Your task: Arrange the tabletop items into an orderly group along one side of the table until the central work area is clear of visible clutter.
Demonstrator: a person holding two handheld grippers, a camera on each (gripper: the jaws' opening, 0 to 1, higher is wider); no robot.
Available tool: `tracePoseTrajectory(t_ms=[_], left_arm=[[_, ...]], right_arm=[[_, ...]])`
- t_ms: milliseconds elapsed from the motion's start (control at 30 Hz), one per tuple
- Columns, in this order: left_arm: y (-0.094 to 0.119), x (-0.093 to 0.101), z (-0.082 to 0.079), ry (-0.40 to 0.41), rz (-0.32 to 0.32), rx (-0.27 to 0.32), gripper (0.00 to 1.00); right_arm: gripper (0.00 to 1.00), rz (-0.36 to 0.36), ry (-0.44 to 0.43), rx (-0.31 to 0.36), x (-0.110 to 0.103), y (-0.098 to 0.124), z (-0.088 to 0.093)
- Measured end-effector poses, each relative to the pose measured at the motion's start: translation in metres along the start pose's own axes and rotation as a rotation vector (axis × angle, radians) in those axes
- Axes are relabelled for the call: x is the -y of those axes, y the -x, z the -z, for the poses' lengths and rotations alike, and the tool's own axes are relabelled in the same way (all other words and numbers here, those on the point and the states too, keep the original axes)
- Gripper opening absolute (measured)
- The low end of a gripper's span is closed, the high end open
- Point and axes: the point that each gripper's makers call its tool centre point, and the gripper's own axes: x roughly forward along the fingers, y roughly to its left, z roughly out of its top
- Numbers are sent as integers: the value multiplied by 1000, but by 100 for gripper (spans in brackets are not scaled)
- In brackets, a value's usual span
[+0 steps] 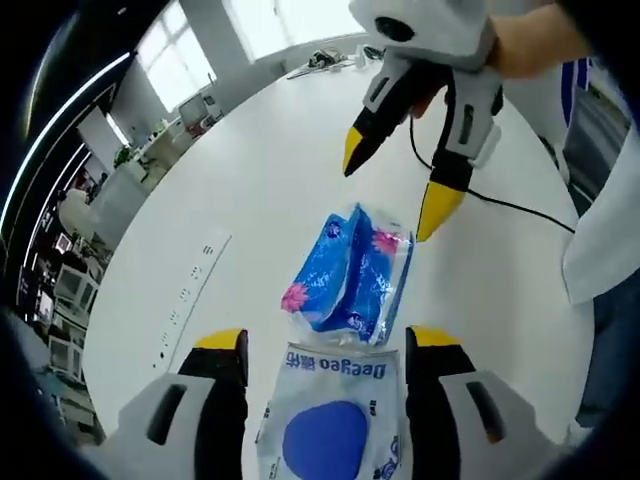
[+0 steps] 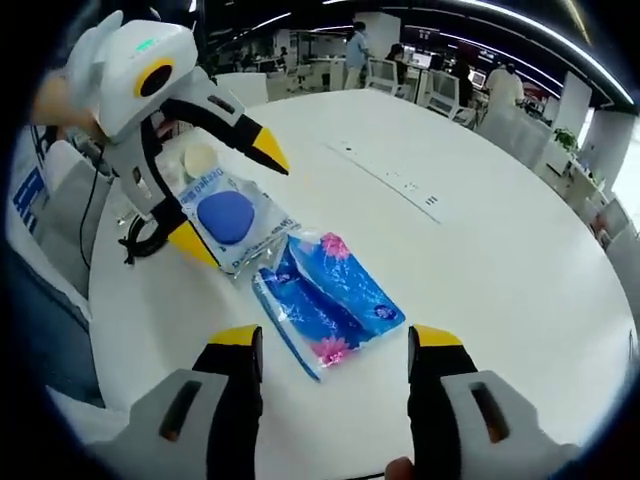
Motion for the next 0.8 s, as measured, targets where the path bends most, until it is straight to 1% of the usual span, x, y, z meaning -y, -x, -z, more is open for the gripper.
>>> tracePoseTrajectory(t_ms=[67,133,200,233,300,333,367,400,433,500,533,567,633,667,700,733,767,800], left_arm=[[7,2,3,-15,-20,3,63],[14,3,6,-48,-39,11,69],[21,3,9,-45,-68,12,74],[26,4,9,-35,-82,25,74],[34,7,10,8,-91,54,72],[37,11,11,44,-86,63,71],[39,13,12,62,-82,69,71],[42,14,14,81,-86,77,72],[45,15,17,106,-94,85,72],[48,19,21,166,-94,96,72],[50,21,24,183,-91,99,73],[53,22,28,162,-95,96,73],[60,27,36,146,-112,89,73],[64,28,39,152,-117,89,73],[69,29,42,209,-132,117,73],[73,32,44,245,-125,133,74],[77,35,48,268,-122,136,76],[83,36,56,276,-131,128,77]], right_arm=[[57,3,-3,11,-5,4,0],[57,7,-21,21,-9,9,1],[57,5,-33,28,-15,14,3],[57,6,-37,31,-17,15,4],[57,10,-50,34,-22,19,8],[57,11,-64,39,-24,21,10],[57,9,-86,46,-25,23,11],[57,6,-151,53,-29,24,12],[58,6,-167,53,-30,25,13],[60,10,-154,51,-32,29,14],[60,13,-150,56,-35,31,15],[61,11,-154,59,-37,33,15],[63,4,-180,78,-43,40,17],[64,10,-191,84,-44,43,19],[64,14,-192,88,-45,46,20],[64,18,-192,91,-47,48,21],[64,20,-194,91,-50,51,25],[65,23,-200,91,-51,53,27]])
